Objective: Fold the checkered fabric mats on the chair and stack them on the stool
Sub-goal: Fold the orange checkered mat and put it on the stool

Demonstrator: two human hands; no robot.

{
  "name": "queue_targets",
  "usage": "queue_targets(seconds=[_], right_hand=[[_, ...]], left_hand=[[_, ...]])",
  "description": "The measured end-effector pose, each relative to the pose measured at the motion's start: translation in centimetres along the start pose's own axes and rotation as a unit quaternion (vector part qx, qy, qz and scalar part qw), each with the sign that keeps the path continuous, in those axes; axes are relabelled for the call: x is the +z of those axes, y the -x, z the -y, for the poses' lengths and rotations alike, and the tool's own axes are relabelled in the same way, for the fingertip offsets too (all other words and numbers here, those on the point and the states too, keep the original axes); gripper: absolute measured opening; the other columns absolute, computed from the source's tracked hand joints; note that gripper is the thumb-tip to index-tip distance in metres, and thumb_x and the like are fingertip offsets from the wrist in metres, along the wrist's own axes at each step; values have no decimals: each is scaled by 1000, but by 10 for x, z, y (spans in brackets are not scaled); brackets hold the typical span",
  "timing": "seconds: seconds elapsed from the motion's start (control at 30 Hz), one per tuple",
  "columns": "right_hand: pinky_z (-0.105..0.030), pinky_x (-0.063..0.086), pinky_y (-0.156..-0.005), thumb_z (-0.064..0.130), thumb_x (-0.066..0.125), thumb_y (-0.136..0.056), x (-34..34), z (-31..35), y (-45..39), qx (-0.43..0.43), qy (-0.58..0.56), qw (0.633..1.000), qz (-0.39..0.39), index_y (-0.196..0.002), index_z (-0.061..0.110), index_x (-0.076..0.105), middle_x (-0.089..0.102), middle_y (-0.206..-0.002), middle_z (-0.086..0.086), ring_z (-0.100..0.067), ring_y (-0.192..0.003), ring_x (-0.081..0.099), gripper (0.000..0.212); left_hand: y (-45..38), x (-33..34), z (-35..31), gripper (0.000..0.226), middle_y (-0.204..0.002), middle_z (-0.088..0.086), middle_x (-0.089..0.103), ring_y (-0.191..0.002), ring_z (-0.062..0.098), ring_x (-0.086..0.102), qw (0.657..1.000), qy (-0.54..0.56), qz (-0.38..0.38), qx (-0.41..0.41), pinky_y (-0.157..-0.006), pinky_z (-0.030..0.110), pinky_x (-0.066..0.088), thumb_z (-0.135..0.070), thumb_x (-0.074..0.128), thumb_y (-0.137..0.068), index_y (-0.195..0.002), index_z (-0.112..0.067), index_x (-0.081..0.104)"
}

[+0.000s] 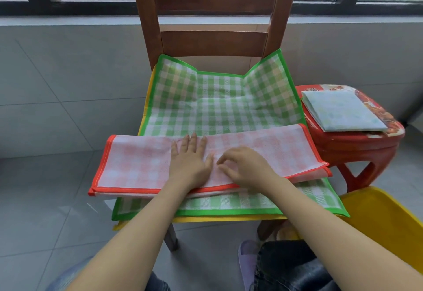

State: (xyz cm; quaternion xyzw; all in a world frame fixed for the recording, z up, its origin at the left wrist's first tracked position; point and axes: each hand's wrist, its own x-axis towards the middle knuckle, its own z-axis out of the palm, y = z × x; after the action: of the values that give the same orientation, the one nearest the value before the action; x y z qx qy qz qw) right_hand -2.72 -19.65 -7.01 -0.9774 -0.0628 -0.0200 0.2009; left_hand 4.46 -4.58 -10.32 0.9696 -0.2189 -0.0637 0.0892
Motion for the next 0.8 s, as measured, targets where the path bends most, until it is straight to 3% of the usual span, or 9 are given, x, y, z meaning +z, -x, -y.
queue_targets(seconds=[0.1, 0.23, 0.47, 0.67, 0.8], right_hand=[[-32, 18, -115, 32, 37, -98, 9, -8, -26, 63, 39, 997, -1, -142, 20, 37, 36, -150, -2, -19, -140, 26, 45], [-33, -4, -118, 41, 20, -100, 29, -16, -37, 85, 75, 992, 60, -150, 27, 10, 5, -159, 4, -14, -146, -2, 53], [-38, -5, -119, 54, 17, -96, 2, -80, -22, 219, 108, 969, 39, -149, 35, 4, 0, -159, 6, -14, -146, -6, 58], [-44, -6, -118, 63, 14, -92, -8, -94, -15, 294, 114, 948, 38, -149, 35, 0, -6, -159, -6, -26, -146, -9, 66], [-45, -7, -118, 54, 16, -96, -13, -80, -19, 289, 146, 946, 10, -150, 30, 5, -2, -158, -11, -30, -146, -7, 60]], left_hand=[[-1, 1, 0, 59, -160, 3, -5, -147, 18, -9, 1000, 4, -9, -1, -118, 46, -9, -47, 15, -97, -151, -26, 2], [-2, 3, 1, 58, -160, 2, -5, -147, 17, -9, 1000, 2, -14, -1, -118, 45, -9, -46, 16, -98, -151, -27, 2], [-1, 2, 2, 59, -159, 1, -10, -146, 17, -13, 1000, -3, -11, 0, -117, 43, -13, -48, 13, -97, -150, -29, -2], [-3, 1, 1, 59, -159, 2, -9, -146, 17, -13, 1000, -5, -3, 0, -118, 44, -13, -48, 13, -97, -151, -28, -3], [-7, -1, -6, 59, -159, 2, -10, -146, 18, -14, 1000, 6, 14, 5, -117, 44, -14, -46, 14, -98, -151, -27, -2]])
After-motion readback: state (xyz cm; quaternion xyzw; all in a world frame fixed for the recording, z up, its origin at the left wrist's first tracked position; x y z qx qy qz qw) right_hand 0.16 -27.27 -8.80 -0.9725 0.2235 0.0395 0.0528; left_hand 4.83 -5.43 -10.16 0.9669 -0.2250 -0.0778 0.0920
